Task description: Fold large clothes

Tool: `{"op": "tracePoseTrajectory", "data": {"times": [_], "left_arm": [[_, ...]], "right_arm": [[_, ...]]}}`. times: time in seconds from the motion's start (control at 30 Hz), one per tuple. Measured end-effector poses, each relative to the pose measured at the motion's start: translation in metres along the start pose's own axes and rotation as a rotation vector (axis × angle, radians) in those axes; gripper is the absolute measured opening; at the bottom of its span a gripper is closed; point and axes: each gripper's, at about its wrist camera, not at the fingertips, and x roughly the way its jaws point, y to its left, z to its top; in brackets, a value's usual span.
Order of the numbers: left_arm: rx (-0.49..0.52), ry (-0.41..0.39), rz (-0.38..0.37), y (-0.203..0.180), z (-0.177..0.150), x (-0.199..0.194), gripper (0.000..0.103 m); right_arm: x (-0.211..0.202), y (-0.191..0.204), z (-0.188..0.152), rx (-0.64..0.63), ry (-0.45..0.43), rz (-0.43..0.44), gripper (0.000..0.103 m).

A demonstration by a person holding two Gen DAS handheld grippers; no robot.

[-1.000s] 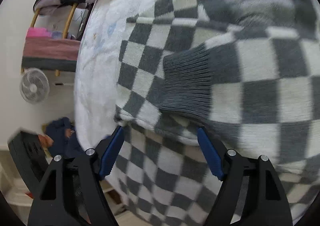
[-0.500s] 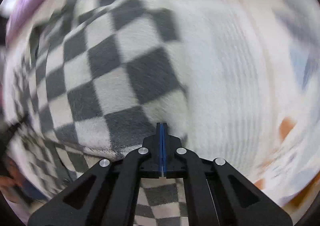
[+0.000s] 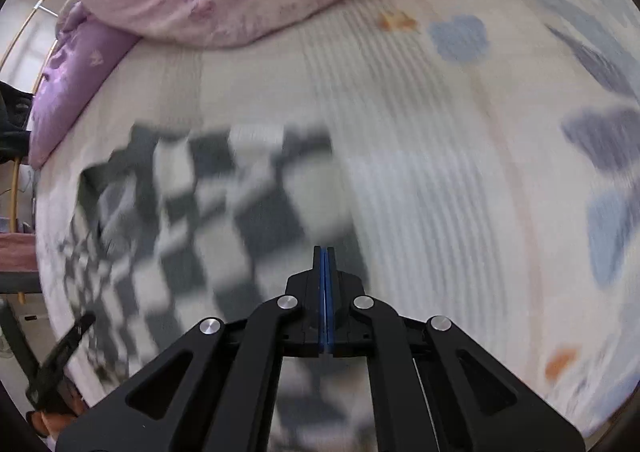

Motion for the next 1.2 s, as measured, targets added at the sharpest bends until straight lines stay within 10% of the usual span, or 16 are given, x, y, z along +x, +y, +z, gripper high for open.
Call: {"op": "tracePoseTrajectory", "data": {"times": [0.2, 0.6, 0.93, 1.0, 1.07, 1.2], "left_arm": [[0.0, 0.0, 0.018, 0.003, 0.004, 0.015, 0.022], [0.022, 0.034, 0.07, 0.001, -0.046, -0.002, 0.026], [-0.017, 0.023, 0.027, 0.011, -0.048, 0.0, 0.03], [-0.006, 0.027, 0.057, 0.008, -0.049, -0.009, 0.038], [-0.001, 0.024, 0.063, 0.003, -0.056, -0.025, 0.055], [0.0, 0.035, 0.031, -0.007, -0.068, -0.053, 0.074]], "right_arm": [[0.04, -0.006, 0.046, 0.005, 0.036, -0.011, 0.001], [-0.005, -0.043, -0.094, 0.022, 0.254, -0.04, 0.001], [0.001, -0.048, -0.076, 0.069, 0.257, -0.059, 0.002], [-0.017, -0.045, -0.076, 0.064, 0.246, -0.078, 0.016], [-0.04, -0.043, -0.082, 0.08, 0.242, -0.096, 0.083], [-0.099, -0.026, -0.103, 0.053, 0.102, -0.075, 0.089]]}}
